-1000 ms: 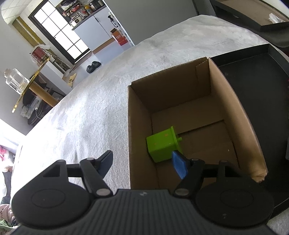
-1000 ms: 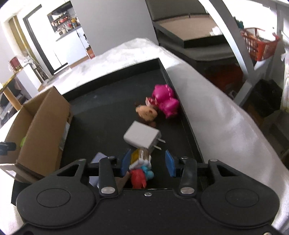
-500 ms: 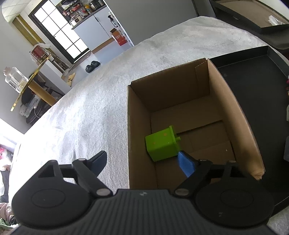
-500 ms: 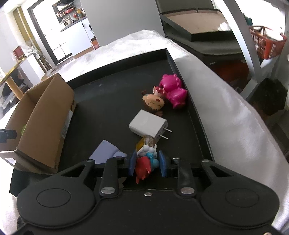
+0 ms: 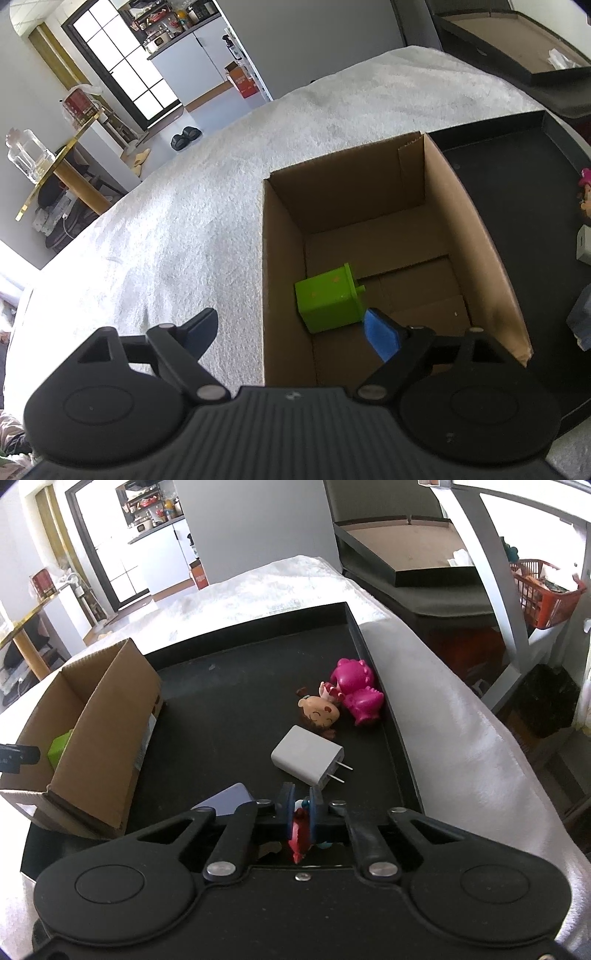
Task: Organize rigid objects
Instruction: 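Close the right gripper on the red-and-blue bird figure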
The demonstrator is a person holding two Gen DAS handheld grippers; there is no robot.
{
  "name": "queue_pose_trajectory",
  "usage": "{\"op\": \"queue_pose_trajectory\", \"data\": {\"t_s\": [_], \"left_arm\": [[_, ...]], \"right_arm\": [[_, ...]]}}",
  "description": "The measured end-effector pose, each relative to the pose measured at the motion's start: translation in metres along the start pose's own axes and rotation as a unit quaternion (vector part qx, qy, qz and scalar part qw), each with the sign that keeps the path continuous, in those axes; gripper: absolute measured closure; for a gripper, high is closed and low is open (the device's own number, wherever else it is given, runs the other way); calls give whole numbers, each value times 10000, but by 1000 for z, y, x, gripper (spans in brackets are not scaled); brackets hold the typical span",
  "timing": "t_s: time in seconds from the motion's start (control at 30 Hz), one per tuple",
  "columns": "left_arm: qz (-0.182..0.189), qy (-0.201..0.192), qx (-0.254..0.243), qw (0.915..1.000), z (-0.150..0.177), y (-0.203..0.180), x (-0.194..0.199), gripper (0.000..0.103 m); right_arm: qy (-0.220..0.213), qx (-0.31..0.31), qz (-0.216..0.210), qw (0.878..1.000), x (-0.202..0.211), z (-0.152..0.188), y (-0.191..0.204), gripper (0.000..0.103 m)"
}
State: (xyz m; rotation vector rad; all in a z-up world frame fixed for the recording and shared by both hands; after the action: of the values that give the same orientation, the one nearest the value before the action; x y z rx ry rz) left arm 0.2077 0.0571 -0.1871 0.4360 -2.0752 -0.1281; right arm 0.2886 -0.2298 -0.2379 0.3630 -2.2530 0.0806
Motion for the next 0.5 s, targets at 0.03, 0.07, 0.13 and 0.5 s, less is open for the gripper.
{"op": "queue_pose_trajectory", "data": {"t_s": [0.03,0.07,0.13,0.5], "left_arm": [[4,-7,21,10000,0,1,0,17],[14,-14,48,10000,0,1,0,17],[49,-8,83,10000,1,2,1,17],[106,-4,183,9998,6,9,-1,17]], "right_arm": [[-5,13,23,10000,0,0,0,96],[-23,45,51,10000,1,0,1,96],[-83,124,111,9998,1,1,1,96],[-201,191,335,9991,-5,6,-2,86]]}}
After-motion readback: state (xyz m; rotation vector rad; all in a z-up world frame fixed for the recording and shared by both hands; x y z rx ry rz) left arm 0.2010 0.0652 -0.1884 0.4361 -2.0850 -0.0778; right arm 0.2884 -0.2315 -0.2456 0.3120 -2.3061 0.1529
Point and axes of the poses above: each gripper's, at about its wrist camera, not at the fingertips, and x roughly against the way its jaws point, y to its left, z to its underside, the point moved 8 cm from there along -x, roughly the way its jaws point, and after that the axes turned 10 degrees about z, right-handed, at the moved point
